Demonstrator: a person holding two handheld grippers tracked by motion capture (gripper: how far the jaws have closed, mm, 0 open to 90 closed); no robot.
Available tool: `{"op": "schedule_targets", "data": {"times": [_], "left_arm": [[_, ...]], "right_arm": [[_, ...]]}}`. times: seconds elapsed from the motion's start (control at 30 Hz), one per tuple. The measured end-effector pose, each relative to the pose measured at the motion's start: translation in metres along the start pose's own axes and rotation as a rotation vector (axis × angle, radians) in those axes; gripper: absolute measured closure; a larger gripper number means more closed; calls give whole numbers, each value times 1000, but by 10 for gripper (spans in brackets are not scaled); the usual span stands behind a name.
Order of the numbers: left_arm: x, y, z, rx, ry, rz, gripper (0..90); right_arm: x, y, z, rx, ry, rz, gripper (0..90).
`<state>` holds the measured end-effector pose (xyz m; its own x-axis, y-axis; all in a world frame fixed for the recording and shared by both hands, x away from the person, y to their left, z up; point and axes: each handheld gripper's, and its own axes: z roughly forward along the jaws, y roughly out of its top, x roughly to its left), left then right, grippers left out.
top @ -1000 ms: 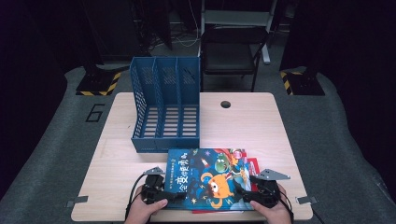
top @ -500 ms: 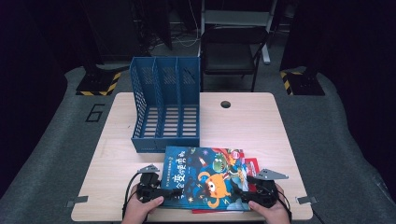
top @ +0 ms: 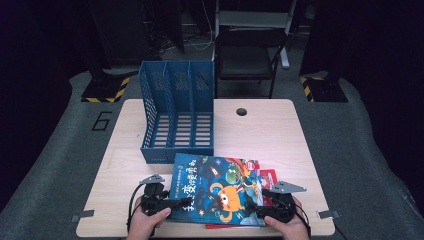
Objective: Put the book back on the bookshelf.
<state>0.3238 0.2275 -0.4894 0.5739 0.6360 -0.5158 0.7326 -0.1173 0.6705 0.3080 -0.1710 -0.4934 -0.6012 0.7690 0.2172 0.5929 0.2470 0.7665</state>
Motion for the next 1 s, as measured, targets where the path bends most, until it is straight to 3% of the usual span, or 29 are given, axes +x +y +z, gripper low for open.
{"op": "schedule_targets", "data": {"times": [0.4, 0.53, 0.73, 1.0], "left_arm": [[-2, 10, -13, -30, 13, 9, 361], [-6, 14, -17, -43, 13, -26, 387], [-10, 19, -21, -24, 29, -36, 406], [-13, 25, -25, -44, 48, -42, 433]], "right_arm": [[1, 2, 3, 3, 32, 0, 236], [2, 3, 4, 6, 41, 0, 235], [2, 3, 5, 5, 54, 10, 234], [3, 4, 6, 0, 64, 18, 233]]}}
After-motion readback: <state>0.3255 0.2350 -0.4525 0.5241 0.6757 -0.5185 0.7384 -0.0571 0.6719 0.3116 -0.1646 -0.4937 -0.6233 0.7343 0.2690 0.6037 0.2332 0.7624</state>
